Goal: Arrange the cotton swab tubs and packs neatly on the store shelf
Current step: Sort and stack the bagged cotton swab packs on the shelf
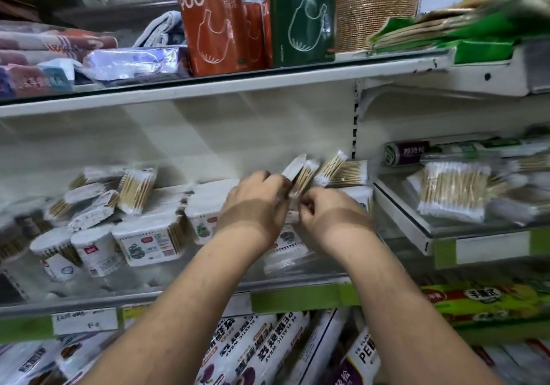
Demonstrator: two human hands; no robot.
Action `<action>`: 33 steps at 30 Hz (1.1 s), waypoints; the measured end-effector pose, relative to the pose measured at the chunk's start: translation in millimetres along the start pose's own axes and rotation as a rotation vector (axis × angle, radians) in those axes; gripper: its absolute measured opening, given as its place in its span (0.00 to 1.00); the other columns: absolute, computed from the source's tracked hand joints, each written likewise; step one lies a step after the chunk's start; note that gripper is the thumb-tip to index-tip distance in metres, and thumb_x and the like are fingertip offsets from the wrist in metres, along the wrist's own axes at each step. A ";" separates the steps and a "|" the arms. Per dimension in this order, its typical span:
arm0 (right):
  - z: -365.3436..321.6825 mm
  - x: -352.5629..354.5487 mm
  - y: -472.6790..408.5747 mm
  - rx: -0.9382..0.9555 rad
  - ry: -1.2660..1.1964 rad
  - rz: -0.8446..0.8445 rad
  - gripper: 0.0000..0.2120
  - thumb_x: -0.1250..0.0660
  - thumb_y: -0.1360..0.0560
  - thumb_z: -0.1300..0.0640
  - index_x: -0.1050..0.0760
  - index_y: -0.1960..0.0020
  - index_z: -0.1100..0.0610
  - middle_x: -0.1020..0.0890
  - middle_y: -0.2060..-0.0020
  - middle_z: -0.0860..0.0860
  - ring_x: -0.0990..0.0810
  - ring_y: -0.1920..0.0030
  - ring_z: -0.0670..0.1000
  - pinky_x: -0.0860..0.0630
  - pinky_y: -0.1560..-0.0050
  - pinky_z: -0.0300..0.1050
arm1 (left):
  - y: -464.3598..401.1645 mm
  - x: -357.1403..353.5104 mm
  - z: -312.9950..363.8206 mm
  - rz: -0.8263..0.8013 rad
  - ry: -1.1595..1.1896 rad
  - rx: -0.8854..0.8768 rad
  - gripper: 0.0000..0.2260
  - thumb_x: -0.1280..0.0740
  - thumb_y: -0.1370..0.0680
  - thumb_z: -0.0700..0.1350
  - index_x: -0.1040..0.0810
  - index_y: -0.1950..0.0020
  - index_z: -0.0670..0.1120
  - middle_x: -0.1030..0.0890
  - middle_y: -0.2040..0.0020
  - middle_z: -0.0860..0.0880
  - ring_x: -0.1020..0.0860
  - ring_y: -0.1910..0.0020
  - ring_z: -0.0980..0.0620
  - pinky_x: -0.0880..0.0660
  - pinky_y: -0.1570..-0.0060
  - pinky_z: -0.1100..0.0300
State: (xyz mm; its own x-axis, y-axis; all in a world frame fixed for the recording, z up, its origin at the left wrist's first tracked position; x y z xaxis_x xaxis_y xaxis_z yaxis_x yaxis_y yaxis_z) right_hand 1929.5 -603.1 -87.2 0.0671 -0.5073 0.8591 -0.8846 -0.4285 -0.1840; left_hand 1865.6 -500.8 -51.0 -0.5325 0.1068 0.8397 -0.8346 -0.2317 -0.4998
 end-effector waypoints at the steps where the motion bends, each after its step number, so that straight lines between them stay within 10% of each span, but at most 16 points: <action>1: 7.6 1.8 1.8 -0.020 0.037 -0.007 0.09 0.41 0.20 0.48 0.23 0.48 0.47 0.19 0.52 0.49 0.24 0.56 0.54 0.28 0.55 0.45 | -2.1 -4.8 9.7 -0.003 0.059 -0.014 0.13 0.35 0.22 0.49 0.25 0.38 0.54 0.25 0.42 0.50 0.26 0.42 0.47 0.29 0.43 0.52; 17: 61.5 4.5 19.5 -0.101 0.093 -0.093 0.15 0.41 0.20 0.51 0.27 0.34 0.51 0.25 0.40 0.54 0.25 0.38 0.57 0.29 0.50 0.48 | -30.5 -79.4 80.3 -0.244 0.064 -0.117 0.15 0.38 0.22 0.42 0.31 0.36 0.52 0.20 0.41 0.44 0.21 0.44 0.42 0.26 0.48 0.53; 29: 42.6 31.6 38.1 0.050 0.107 0.151 0.11 0.42 0.20 0.51 0.23 0.44 0.52 0.22 0.47 0.53 0.22 0.49 0.57 0.33 0.59 0.43 | -24.7 -39.2 66.0 -0.059 0.328 0.061 0.15 0.31 0.28 0.43 0.23 0.45 0.59 0.21 0.43 0.53 0.24 0.47 0.50 0.33 0.53 0.64; 33: 21.2 46.6 43.4 0.130 0.052 0.219 0.11 0.42 0.20 0.48 0.23 0.44 0.49 0.25 0.48 0.52 0.23 0.48 0.55 0.31 0.56 0.44 | -22.9 -13.8 49.0 0.024 0.417 0.123 0.16 0.28 0.29 0.42 0.22 0.45 0.59 0.20 0.43 0.54 0.20 0.51 0.46 0.22 0.50 0.57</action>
State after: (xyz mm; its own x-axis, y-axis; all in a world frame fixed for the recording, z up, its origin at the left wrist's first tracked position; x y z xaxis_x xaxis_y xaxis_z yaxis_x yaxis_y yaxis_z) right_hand 1904.0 -661.2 -65.3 -0.1458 -0.5611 0.8148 -0.8085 -0.4070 -0.4250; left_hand 1898.9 -544.3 -40.7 -0.5838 0.4754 0.6582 -0.8118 -0.3493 -0.4679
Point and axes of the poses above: each hand's wrist, its own y-axis away from the middle knuckle, its own x-axis out of the back of the hand, z = x × y, the point moved 9 cm from there along -y, towards the middle knuckle
